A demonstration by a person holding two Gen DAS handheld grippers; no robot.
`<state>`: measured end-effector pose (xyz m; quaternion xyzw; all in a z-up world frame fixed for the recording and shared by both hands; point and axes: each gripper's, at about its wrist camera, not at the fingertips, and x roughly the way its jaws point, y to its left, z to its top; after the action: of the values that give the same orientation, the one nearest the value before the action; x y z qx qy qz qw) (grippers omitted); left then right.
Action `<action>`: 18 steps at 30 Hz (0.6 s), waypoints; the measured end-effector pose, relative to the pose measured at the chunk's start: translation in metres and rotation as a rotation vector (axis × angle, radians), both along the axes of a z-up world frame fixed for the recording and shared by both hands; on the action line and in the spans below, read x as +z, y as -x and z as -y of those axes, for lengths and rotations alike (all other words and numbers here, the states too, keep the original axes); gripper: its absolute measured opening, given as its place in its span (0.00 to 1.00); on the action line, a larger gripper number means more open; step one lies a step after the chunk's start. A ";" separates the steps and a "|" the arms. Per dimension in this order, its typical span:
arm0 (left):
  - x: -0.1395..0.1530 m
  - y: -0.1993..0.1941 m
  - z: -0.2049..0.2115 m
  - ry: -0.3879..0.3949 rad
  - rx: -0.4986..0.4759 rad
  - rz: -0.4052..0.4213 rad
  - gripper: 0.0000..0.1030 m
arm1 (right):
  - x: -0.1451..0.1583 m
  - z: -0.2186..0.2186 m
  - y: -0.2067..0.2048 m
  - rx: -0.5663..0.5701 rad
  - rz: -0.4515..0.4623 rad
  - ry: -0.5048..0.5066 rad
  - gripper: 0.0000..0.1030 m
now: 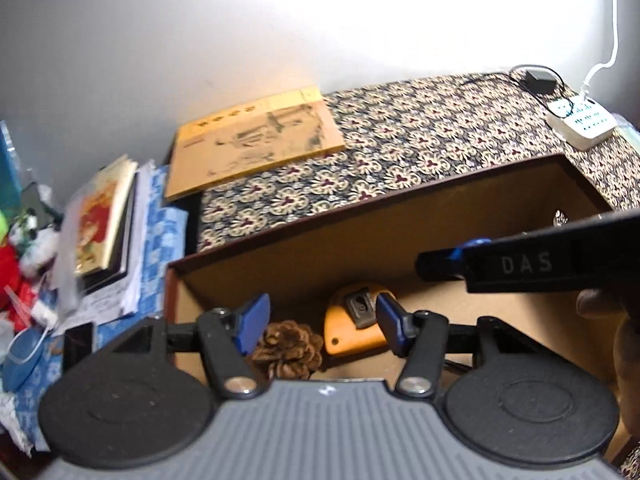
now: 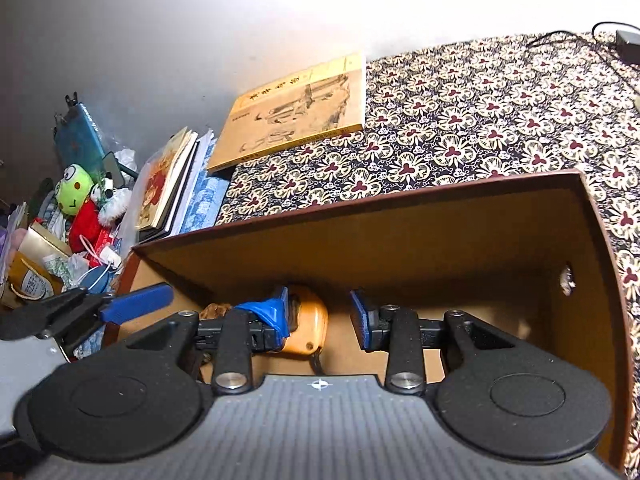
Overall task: Organize rigid objects
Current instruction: 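Withdraw the right gripper from the box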
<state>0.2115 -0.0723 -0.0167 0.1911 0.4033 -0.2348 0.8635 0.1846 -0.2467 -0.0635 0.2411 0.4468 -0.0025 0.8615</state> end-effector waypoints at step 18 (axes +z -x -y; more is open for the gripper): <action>0.038 0.112 -0.018 -0.016 0.212 0.088 0.61 | 0.039 -0.025 0.098 0.021 0.151 0.088 0.17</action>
<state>0.1000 -0.0540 0.0213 0.1641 0.3849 -0.1303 0.8989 0.0865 -0.2220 -0.0249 0.1979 0.3827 0.0052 0.9024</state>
